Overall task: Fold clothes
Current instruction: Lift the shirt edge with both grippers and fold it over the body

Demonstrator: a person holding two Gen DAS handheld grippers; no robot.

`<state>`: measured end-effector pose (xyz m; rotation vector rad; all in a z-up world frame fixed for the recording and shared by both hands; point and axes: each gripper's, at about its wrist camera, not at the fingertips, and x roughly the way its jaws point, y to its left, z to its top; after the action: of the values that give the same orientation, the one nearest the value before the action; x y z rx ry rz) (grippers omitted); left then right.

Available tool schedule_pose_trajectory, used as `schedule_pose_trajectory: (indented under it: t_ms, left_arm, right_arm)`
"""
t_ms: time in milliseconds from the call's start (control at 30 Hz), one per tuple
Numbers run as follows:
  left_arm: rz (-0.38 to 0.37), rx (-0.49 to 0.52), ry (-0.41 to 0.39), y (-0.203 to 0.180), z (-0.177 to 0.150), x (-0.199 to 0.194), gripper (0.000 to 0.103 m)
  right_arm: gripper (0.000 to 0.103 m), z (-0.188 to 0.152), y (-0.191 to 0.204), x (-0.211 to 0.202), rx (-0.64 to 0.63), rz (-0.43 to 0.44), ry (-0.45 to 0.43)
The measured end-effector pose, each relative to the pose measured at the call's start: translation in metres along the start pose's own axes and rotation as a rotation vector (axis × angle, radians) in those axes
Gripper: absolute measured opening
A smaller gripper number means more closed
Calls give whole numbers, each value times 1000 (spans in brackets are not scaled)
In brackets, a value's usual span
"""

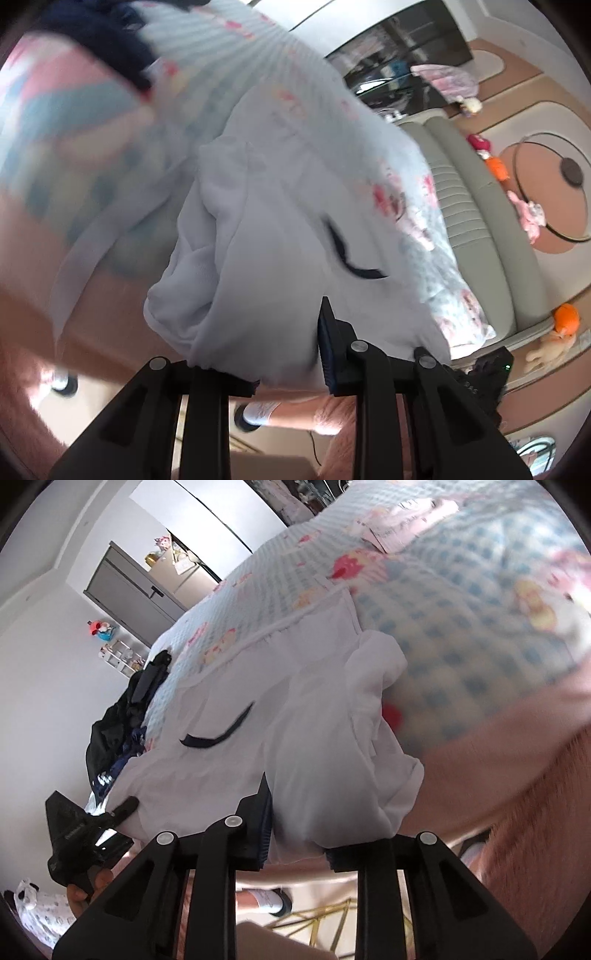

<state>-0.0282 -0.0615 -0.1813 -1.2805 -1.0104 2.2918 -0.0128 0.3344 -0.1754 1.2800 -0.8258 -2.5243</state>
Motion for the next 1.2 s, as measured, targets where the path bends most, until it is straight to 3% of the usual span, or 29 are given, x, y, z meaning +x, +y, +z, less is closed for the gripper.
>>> schedule_pose_trajectory:
  t_ms: [100,233,400,600,833,1067,1200]
  left_arm:
    - [-2,-13,8,3,-3,-2,26]
    - [4,46,-2,-10,-4,-10,26]
    - [32,127,12,-19,-13,-15,26]
    - [-3,92,42,-14,-8,-11,27]
    - [-14,129,44,-22,-9,-13,29]
    - [-24,166,45,-31,-9,-15,29]
    - [-25,211,28,-45,10,-15,29]
  right_arm:
    - [22,-8,-8,-7,9,21,12]
    - [22,-9,-10,-14,0,61,16]
    - [22,-15,-4,-21,-32,24,3]
    - [22,-10,-5,-18,-50,27,42]
    - [27,-14,-11,-9,-34,11,97]
    - [26,-10,-2,-19,-69,27,67]
    - [26,2,-5,-21,-29,68,59]
